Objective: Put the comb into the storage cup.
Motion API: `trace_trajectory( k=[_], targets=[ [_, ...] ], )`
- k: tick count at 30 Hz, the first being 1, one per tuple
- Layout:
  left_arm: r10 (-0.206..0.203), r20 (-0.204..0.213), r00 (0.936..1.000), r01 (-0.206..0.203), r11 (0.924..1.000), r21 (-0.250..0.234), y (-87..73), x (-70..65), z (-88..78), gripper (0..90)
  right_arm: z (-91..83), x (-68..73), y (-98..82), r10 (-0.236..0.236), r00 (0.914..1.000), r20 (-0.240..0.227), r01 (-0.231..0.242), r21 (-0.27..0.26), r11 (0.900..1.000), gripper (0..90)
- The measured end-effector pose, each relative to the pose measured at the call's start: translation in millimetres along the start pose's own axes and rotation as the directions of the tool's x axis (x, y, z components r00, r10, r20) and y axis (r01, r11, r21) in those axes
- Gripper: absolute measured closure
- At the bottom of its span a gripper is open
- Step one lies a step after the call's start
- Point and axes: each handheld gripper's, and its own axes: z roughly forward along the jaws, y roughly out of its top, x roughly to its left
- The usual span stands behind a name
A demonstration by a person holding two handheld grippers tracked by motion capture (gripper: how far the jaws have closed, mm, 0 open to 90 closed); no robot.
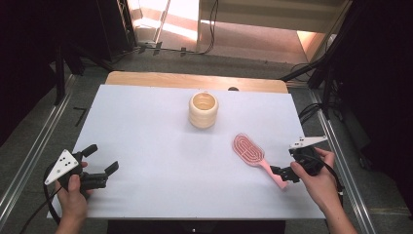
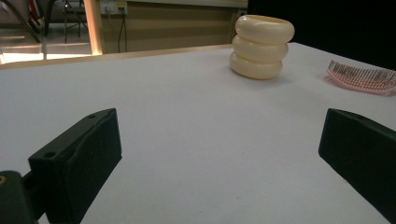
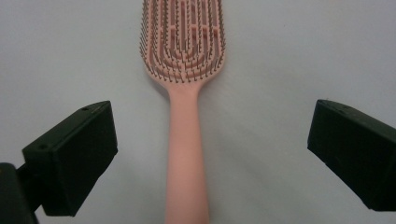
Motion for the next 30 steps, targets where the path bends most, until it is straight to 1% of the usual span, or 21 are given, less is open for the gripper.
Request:
trace_trajectory(
  k=[3, 5, 8, 9, 13, 15, 16, 18, 19, 20, 21, 22, 23, 24, 25, 26, 29, 30],
  targets=[
    [0.001, -0.005, 1.0000, -0.001, 1.0000, 0.002, 0.1, -0.3, 0.2, 0.0, 5.8, 1.4, 4.3, -0.009, 0.9999, 0.013, 0.008, 0.036, 0.999, 0.1],
    [0.007, -0.005, 1.0000, -0.007, 1.0000, 0.006, 0.1, -0.6, 0.5, 0.0, 8.2, 1.2, 6.2, -0.007, 0.9999, 0.009, 0.007, 0.047, 0.999, 0.1],
    [0.008, -0.004, 1.0000, -0.008, 1.0000, 0.006, 0.1, -0.7, 0.6, 0.0, 12.6, 1.0, 9.1, -0.009, 0.9999, 0.012, 0.008, 0.079, 0.997, 0.1],
    [0.008, -0.004, 1.0000, -0.008, 1.0000, 0.006, 0.1, -0.7, 0.6, 0.0, 14.5, 0.9, 10.4, -0.008, 0.9999, 0.007, 0.007, 0.097, 0.995, 0.1],
    [0.008, -0.004, 1.0000, -0.008, 0.9999, 0.007, 0.1, -0.7, 0.8, 0.0, 20.8, 0.6, 15.0, -0.014, 0.9999, 0.010, 0.012, 0.147, 0.989, 0.1],
    [0.007, -0.003, 1.0000, -0.007, 1.0000, 0.007, 0.1, -0.9, 0.8, 0.0, 21.5, 0.3, 16.0, -0.013, 0.9999, 0.009, 0.012, 0.155, 0.988, 0.1],
    [0.008, -0.005, 1.0000, -0.008, 0.9999, 0.007, 0.1, -1.0, 1.0, 0.0, 23.6, -0.4, 18.1, -0.012, 0.9999, 0.004, 0.011, 0.168, 0.986, 0.1],
    [0.009, -0.005, 0.9999, -0.009, 0.9999, 0.008, 0.1, -1.0, 1.0, 0.0, 24.5, -0.3, 18.8, -0.014, 0.9999, -0.003, 0.014, 0.171, 0.985, 0.8],
    [0.010, -0.005, 0.9999, -0.010, 0.9999, 0.008, 0.1, -1.0, 1.0, 0.0, 25.6, 0.2, 19.8, -0.018, 0.9998, -0.004, 0.019, 0.179, 0.984, 7.7],
    [0.010, -0.006, 0.9999, -0.010, 0.9999, 0.009, 0.1, -1.1, 1.1, 0.0, 26.3, 1.0, 21.3, -0.017, 0.9998, 0.006, 0.016, 0.185, 0.983, 13.6],
    [0.009, -0.006, 0.9999, -0.009, 0.9999, 0.008, 0.1, -1.2, 1.1, 0.0, 27.9, 2.0, 23.2, -0.011, 0.9999, 0.007, 0.010, 0.195, 0.981, 13.5],
    [0.008, -0.006, 1.0000, -0.008, 0.9999, 0.008, 0.1, -1.3, 1.1, 0.0, 32.1, 3.8, 25.5, -0.017, 0.9999, 0.000, 0.017, 0.209, 0.978, 14.5],
    [0.008, -0.005, 1.0000, -0.008, 0.9999, 0.008, 0.0, -1.3, 1.1, 0.0, 32.1, 3.8, 25.5, -0.017, 0.9999, 0.000, 0.017, 0.209, 0.978, 14.5],
    [0.009, -0.007, 0.9999, -0.009, 0.9999, 0.010, 0.1, -1.4, 1.0, 0.0, 35.4, 6.5, 28.0, -0.016, 0.9997, 0.020, 0.010, 0.236, 0.972, 15.4],
    [0.009, -0.007, 0.9999, -0.009, 0.9999, 0.010, 0.1, -1.4, 1.0, 0.0, 37.6, 7.4, 28.9, -0.018, 0.9991, 0.040, 0.008, 0.241, 0.970, 16.7],
    [0.012, -0.006, 0.9999, -0.012, 0.9999, 0.013, 0.1, -1.4, 1.1, 0.0, 39.1, 8.8, 30.0, -0.022, 0.9987, 0.045, 0.010, 0.252, 0.968, 17.3],
    [0.016, -0.003, 0.9999, -0.016, 0.9998, 0.014, 0.2, -1.5, 1.5, 0.0, 44.7, 10.6, 32.1, -0.017, 0.9992, 0.035, 0.007, 0.270, 0.963, 21.6],
    [0.016, -0.003, 0.9999, -0.016, 0.9998, 0.014, 0.2, -1.6, 1.4, 0.0, 46.4, 10.8, 32.5, -0.020, 0.9995, 0.025, 0.012, 0.279, 0.960, 25.6]
  ],
)
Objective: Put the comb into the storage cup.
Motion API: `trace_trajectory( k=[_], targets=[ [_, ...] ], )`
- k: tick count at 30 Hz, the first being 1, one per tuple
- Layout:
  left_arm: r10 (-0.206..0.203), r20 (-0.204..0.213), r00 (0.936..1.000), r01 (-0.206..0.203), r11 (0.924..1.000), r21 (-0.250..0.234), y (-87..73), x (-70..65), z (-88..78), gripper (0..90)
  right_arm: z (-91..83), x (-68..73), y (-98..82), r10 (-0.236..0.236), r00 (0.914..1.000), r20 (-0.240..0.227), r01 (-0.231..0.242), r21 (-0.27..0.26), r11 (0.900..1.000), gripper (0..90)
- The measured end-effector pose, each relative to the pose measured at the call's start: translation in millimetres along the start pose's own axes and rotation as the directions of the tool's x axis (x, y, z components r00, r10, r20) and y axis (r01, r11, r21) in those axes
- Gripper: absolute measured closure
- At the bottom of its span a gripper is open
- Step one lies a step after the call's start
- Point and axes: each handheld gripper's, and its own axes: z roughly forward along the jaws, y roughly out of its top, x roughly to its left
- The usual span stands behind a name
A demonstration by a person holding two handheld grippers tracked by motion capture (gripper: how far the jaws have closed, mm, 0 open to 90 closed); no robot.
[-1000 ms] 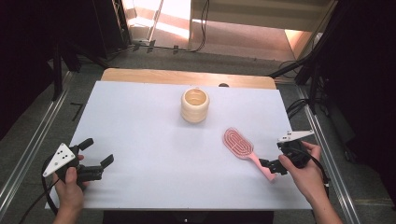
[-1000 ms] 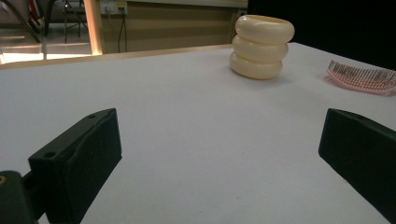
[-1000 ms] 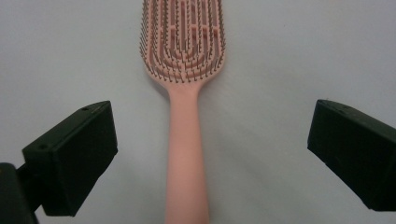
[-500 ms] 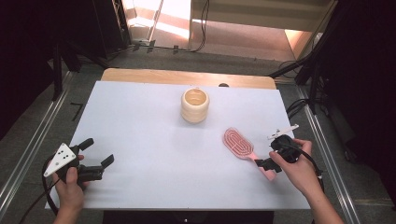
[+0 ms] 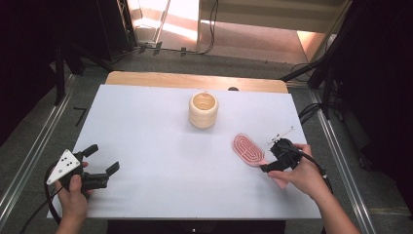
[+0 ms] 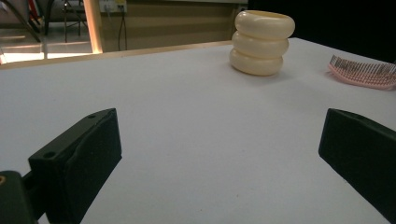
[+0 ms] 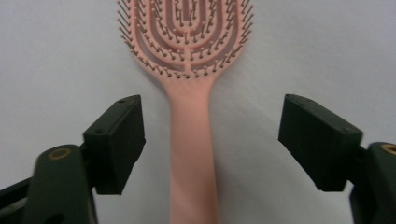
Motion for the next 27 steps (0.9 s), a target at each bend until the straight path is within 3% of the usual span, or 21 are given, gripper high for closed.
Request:
trace_trajectory(
  k=[2, 6, 13, 19, 23, 27],
  targets=[
    [0.000, 0.001, 1.0000, 0.000, 1.0000, -0.001, 0.0, 0.0, 0.1, 0.0, 2.9, 0.3, 1.5, 0.000, 0.9998, -0.019, 0.001, 0.013, 1.000, 35.1],
    [0.003, 0.008, 1.0000, -0.003, 1.0000, -0.001, 0.0, -0.2, -0.1, 0.0, 7.3, -0.1, 4.3, 0.016, 0.9985, -0.053, -0.014, 0.040, 0.999, 45.2],
    [0.003, 0.008, 1.0000, -0.003, 1.0000, -0.001, 0.0, -0.3, 0.4, 0.0, 15.2, 2.3, 8.8, 0.005, 0.9986, -0.053, 0.000, 0.085, 0.996, 57.2],
    [0.002, 0.010, 0.9999, -0.002, 1.0000, -0.001, 0.0, -0.4, 0.4, 0.0, 19.2, 1.2, 11.0, -0.005, 0.9986, -0.053, 0.010, 0.089, 0.996, 60.6],
    [0.005, 0.010, 0.9999, -0.005, 1.0000, 0.000, 0.0, -0.6, 0.4, 0.0, 21.0, 7.3, 13.4, -0.033, 0.9994, -0.003, 0.033, 0.107, 0.994, 62.5],
    [0.002, 0.007, 1.0000, -0.002, 1.0000, -0.001, 0.0, -0.3, -0.3, 0.0, 21.3, 5.7, 18.5, -0.002, 1.0000, -0.007, 0.003, 0.143, 0.990, 66.3]
  ],
)
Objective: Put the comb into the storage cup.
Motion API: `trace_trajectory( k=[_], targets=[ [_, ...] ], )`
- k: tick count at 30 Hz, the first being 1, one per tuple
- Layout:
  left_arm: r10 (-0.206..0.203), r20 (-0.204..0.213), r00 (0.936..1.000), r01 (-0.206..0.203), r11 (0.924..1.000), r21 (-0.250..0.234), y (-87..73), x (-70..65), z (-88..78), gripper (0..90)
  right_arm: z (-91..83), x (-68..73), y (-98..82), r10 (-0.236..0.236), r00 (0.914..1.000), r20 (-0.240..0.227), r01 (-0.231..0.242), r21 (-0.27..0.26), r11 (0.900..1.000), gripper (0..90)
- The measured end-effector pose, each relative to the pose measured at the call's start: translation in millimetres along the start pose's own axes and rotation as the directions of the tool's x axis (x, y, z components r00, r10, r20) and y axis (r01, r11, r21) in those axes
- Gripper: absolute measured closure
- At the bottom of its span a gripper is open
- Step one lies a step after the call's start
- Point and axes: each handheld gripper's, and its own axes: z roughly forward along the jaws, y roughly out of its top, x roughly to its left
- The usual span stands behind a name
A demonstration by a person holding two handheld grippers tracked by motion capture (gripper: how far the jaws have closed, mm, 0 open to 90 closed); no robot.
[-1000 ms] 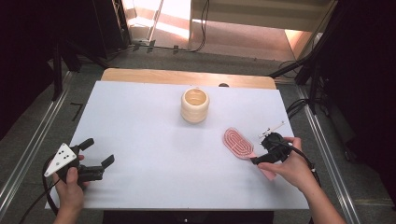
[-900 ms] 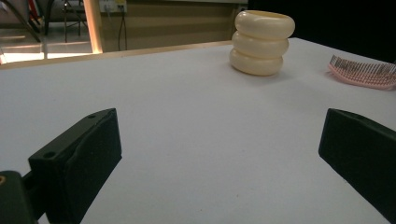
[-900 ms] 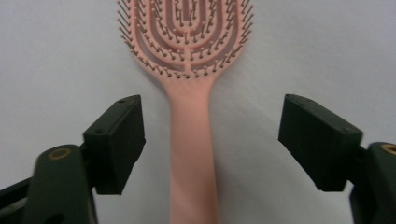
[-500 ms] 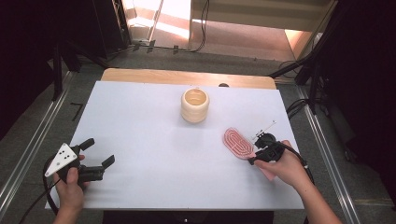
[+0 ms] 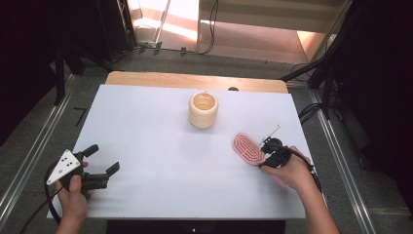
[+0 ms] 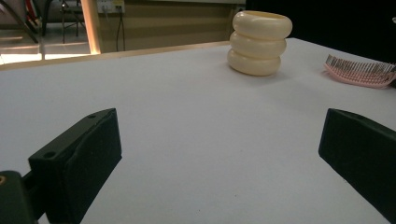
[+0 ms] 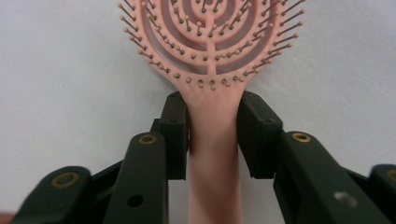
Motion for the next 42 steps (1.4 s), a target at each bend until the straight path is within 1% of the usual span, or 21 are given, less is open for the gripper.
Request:
trace_trajectory(
  k=[5, 8, 9, 12, 15, 16, 17, 19, 20, 21, 22, 24, 25, 28, 33, 34, 37, 38, 40, 41, 42],
  targets=[
    [0.002, 0.001, 1.0000, -0.002, 1.0000, 0.001, 0.1, 0.6, 0.0, 0.0, 0.2, -0.6, 1.7, 0.007, 1.0000, -0.006, -0.007, 0.007, 1.000, 67.6],
    [0.003, 0.000, 1.0000, -0.003, 1.0000, 0.005, 0.2, 0.3, 0.8, 0.0, -0.3, -1.7, 1.4, -0.002, 0.9999, -0.010, 0.002, 0.006, 1.000, 67.8],
    [0.004, 0.000, 1.0000, -0.004, 1.0000, 0.007, 0.2, 0.3, 1.0, 0.0, -0.1, -2.3, 0.6, -0.012, 0.9998, -0.014, 0.012, -0.001, 1.000, 67.9],
    [0.005, -0.002, 1.0000, -0.005, 1.0000, 0.007, 0.3, 0.0, 1.1, 0.0, -0.3, -4.2, -1.4, -0.014, 0.9995, -0.027, 0.014, -0.016, 1.000, 67.9],
    [0.008, -0.002, 1.0000, -0.008, 0.9999, 0.009, 0.4, -0.2, 1.0, 0.0, -0.6, -3.3, -3.4, -0.038, 0.9990, -0.022, 0.037, -0.030, 0.999, 68.0],
    [0.007, 0.000, 1.0000, -0.007, 0.9999, 0.009, 0.5, -0.1, 0.7, 0.0, -0.9, -2.8, -3.5, -0.035, 0.9992, -0.020, 0.034, -0.029, 0.999, 68.0],
    [0.004, 0.001, 1.0000, -0.004, 1.0000, 0.006, 0.6, 0.2, 0.6, 0.0, -0.6, -3.0, -4.3, -0.052, 0.9985, -0.017, 0.051, -0.039, 0.998, 68.0],
    [0.003, -0.001, 1.0000, -0.003, 1.0000, 0.006, 0.7, 0.6, 0.5, 0.0, -0.8, -2.9, -4.5, -0.050, 0.9986, -0.015, 0.049, -0.041, 0.998, 68.0],
    [0.003, -0.001, 1.0000, -0.003, 1.0000, 0.007, 0.8, 0.8, 0.4, 0.0, -0.7, -2.7, -5.5, -0.052, 0.9985, -0.016, 0.051, -0.055, 0.997, 68.0],
    [0.003, -0.001, 1.0000, -0.003, 1.0000, 0.007, 0.8, 0.8, 0.4, 0.0, -1.2, -2.0, -6.4, -0.038, 0.9991, -0.017, 0.037, -0.057, 0.998, 68.0],
    [0.004, -0.001, 1.0000, -0.004, 1.0000, 0.007, 0.9, 0.7, 0.3, 0.0, -1.1, -3.0, -7.2, -0.053, 0.9985, -0.018, 0.051, -0.067, 0.996, 68.0],
    [0.004, -0.001, 1.0000, -0.004, 1.0000, 0.007, 0.9, 0.5, 0.4, 0.0, -1.3, -3.2, -8.0, -0.048, 0.9986, -0.019, 0.047, -0.075, 0.996, 68.0],
    [0.003, -0.001, 1.0000, -0.003, 1.0000, 0.008, 0.9, 0.4, 0.6, 0.0, -1.4, -3.3, -9.4, -0.041, 0.9988, -0.028, 0.038, -0.094, 0.995, 68.0],
    [0.006, -0.002, 1.0000, -0.006, 0.9999, 0.012, 1.0, 0.1, 0.6, 0.0, -2.8, -2.6, -10.0, -0.051, 0.9983, -0.028, 0.047, -0.114, 0.992, 68.0],
    [0.005, -0.002, 1.0000, -0.005, 0.9999, 0.010, 1.1, 0.1, 0.5, 0.0, -7.5, -1.8, -9.9, -0.057, 0.9967, -0.057, 0.047, -0.171, 0.984, 68.0],
    [0.006, -0.002, 1.0000, -0.006, 0.9999, 0.010, 1.1, 0.1, 0.4, 0.0, -7.6, -2.3, -9.6, -0.060, 0.9958, -0.069, 0.046, -0.186, 0.982, 68.0],
    [0.006, -0.001, 1.0000, -0.006, 0.9999, 0.010, 1.2, 0.1, 0.1, 0.0, -8.8, -0.5, -8.6, -0.062, 0.9945, -0.084, 0.044, -0.204, 0.978, 68.0],
    [0.007, -0.001, 1.0000, -0.007, 0.9999, 0.010, 1.2, 0.2, 0.1, 0.0, -9.0, -0.2, -8.2, -0.073, 0.9939, -0.083, 0.053, -0.213, 0.976, 68.0],
    [0.007, -0.001, 1.0000, -0.007, 0.9999, 0.010, 1.3, 0.2, 0.0, 0.0, -9.7, 0.3, -8.1, -0.065, 0.9942, -0.085, 0.045, -0.225, 0.973, 68.0],
    [0.007, -0.001, 1.0000, -0.007, 0.9999, 0.010, 1.3, 0.2, 0.0, 0.0, -10.9, 0.8, -8.0, -0.072, 0.9910, -0.112, 0.043, -0.244, 0.969, 68.0],
    [0.007, 0.000, 1.0000, -0.007, 0.9999, 0.009, 1.3, 0.3, 0.0, 0.0, -10.9, 0.8, -8.0, -0.072, 0.9910, -0.112, 0.043, -0.244, 0.969, 68.0]
  ],
)
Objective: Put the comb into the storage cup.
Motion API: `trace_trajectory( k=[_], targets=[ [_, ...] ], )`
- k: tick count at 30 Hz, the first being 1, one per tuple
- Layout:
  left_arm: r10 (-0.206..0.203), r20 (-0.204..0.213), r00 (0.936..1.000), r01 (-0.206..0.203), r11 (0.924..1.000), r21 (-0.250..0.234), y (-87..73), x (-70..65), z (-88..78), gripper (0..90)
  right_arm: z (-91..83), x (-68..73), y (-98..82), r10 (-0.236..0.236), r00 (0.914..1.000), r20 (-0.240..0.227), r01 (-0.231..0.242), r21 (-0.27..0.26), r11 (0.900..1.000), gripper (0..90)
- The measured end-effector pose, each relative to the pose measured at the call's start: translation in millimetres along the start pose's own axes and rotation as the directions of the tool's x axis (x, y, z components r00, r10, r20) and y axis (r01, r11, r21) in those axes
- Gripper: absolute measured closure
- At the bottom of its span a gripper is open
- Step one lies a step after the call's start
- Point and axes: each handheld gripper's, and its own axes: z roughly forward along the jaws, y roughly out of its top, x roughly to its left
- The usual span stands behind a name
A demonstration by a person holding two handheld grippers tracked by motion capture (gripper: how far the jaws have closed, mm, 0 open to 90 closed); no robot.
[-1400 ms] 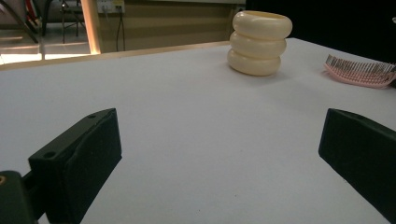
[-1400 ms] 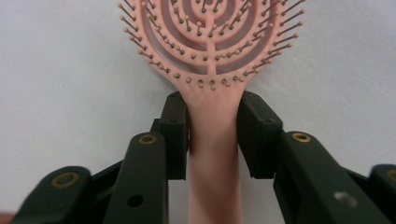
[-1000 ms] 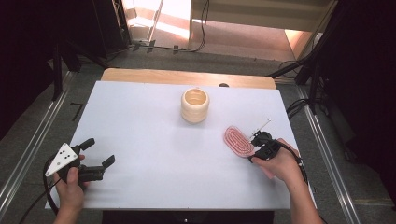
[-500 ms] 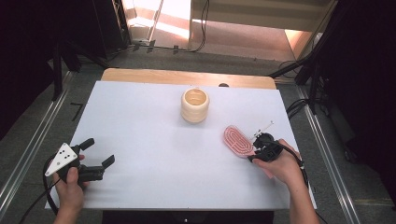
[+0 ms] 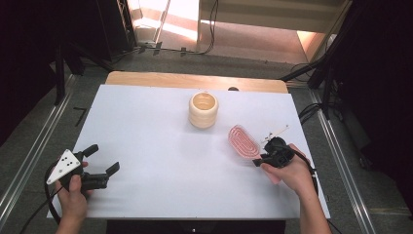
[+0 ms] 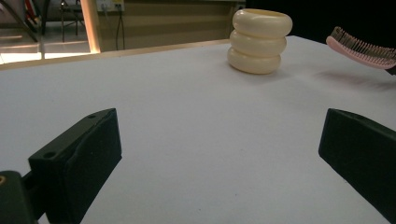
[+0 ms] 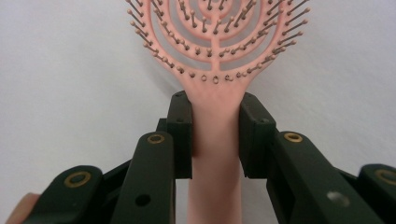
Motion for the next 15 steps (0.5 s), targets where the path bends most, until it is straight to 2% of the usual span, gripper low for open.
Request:
trace_trajectory(
  k=[3, 6, 7, 8, 10, 14, 15],
  targets=[
    [0.000, 0.001, 1.0000, 0.000, 1.0000, 0.001, 0.1, -0.2, 0.0, 0.0, -4.1, 1.3, -0.4, 0.014, 0.9995, -0.027, -0.016, -0.072, 0.997, 68.0],
    [0.000, 0.000, 1.0000, 0.000, 1.0000, 0.000, 0.0, -0.4, 0.1, 0.0, -7.7, 1.7, -0.8, 0.019, 0.9991, -0.039, -0.024, -0.121, 0.992, 68.0],
    [0.000, 0.000, 1.0000, 0.000, 1.0000, 0.000, 0.0, -0.4, 0.1, 0.0, -7.7, 1.7, -0.8, 0.019, 0.9991, -0.039, -0.024, -0.121, 0.992, 68.0],
    [0.000, 0.001, 1.0000, 0.000, 1.0000, 0.000, 0.0, -0.4, 0.2, 0.0, -9.7, 2.2, -1.3, 0.009, 0.9985, -0.054, -0.017, -0.153, 0.988, 68.0],
    [0.000, 0.001, 1.0000, 0.000, 1.0000, 0.000, 0.0, -0.3, 0.3, 0.0, -10.7, 1.8, -1.6, 0.013, 0.9983, -0.057, -0.023, -0.167, 0.986, 68.0],
    [0.000, 0.001, 1.0000, 0.000, 1.0000, -0.001, 0.1, -0.2, 0.2, 0.0, -11.4, 3.4, -1.4, -0.007, 0.9969, -0.078, -0.009, -0.211, 0.977, 68.0],
    [0.000, 0.000, 1.0000, 0.000, 1.0000, 0.000, 0.2, -0.3, 0.1, 0.0, -11.4, 4.8, -1.2, -0.015, 0.9977, -0.066, -0.001, -0.232, 0.973, 68.0]
  ],
)
